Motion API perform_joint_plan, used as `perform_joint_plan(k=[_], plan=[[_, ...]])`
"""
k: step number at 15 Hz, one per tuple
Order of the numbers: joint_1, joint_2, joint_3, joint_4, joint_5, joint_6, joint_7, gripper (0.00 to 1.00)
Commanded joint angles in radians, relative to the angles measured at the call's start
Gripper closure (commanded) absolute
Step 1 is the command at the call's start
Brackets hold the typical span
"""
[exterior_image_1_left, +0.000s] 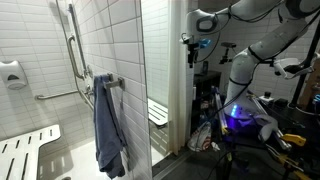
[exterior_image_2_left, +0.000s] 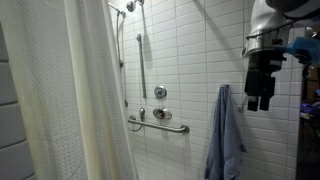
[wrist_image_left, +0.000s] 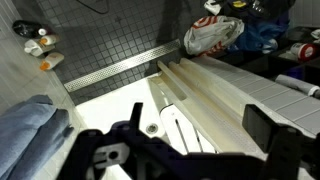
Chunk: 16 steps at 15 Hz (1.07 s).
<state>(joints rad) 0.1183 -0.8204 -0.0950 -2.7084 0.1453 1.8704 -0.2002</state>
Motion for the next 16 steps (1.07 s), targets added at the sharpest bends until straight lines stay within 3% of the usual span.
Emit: perform_joint_plan(k=[1,8,13,16], plan=[[0.031,0.162,0.03,0.107,0.02,0.08,-0.032,0.0],[0.082,0.363,0.064,0.289,0.046,0.236,-0.087,0.0],[0.109,0.356,0.097,0.27,0.069,0.364,-0.117,0.0],[0.116,0.36,0.113,0.276,0.058,0.384,-0.104,0.0]])
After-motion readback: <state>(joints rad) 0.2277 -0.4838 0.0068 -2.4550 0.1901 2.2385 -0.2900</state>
